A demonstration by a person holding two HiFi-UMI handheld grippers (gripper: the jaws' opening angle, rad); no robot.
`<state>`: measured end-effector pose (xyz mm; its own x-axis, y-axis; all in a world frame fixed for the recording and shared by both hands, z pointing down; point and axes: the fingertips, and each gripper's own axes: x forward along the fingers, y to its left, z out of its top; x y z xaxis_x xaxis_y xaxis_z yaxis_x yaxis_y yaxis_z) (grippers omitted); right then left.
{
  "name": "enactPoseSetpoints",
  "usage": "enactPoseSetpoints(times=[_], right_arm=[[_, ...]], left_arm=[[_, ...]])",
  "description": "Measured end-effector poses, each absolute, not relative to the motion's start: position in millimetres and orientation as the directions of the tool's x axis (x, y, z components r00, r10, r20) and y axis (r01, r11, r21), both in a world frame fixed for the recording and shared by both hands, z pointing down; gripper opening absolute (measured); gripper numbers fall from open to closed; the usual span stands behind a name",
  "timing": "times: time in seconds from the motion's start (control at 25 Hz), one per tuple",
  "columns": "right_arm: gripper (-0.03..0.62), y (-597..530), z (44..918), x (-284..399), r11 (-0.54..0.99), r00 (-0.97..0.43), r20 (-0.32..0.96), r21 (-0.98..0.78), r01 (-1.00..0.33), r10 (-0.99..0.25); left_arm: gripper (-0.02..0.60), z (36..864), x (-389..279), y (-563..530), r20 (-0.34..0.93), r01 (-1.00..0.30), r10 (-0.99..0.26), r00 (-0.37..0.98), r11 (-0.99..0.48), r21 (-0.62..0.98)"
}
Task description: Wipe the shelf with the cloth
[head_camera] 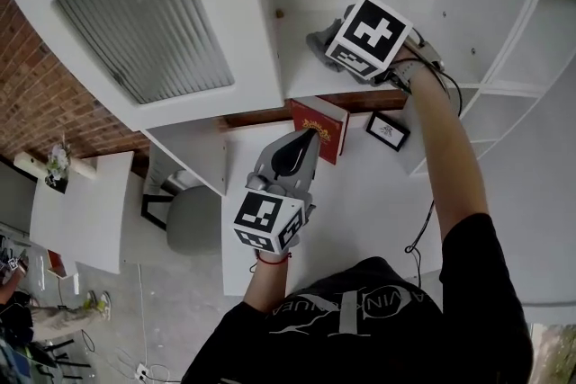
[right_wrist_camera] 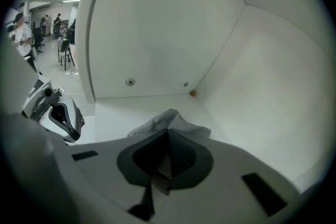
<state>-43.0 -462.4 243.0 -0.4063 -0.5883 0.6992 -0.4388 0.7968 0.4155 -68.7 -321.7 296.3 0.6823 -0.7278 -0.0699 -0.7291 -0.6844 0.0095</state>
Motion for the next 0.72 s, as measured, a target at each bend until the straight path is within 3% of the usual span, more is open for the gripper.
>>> enactPoseSetpoints(times=[0.36, 0.56, 0.72], right_arm=[[0.012, -449.9, 241.1, -107.6, 0.859, -0.527, 0.678, 0.403, -0.317, -0.513], [0.014, -453.2, 234.4, -108.8, 0.846, -0.577, 0.621, 0.429, -0.316, -0.53], [0.021, -447.4, 223.6, -100.4, 0.885, -0.662, 0.587, 0.324, -0.334, -0.465]], left_arm=[[0.009, 299.3, -79.8, -320.8, -0.065, -0.752, -0.751, 0.657, -0.659, 0.016], [0.009, 297.4, -79.0, -318.3, -0.062, -0.751, -0.75, 0.658, -0.66, 0.011], [0.009, 298.7, -81.4, -318.4, -0.056, -0.754, -0.753, 0.655, -0.657, 0.012]])
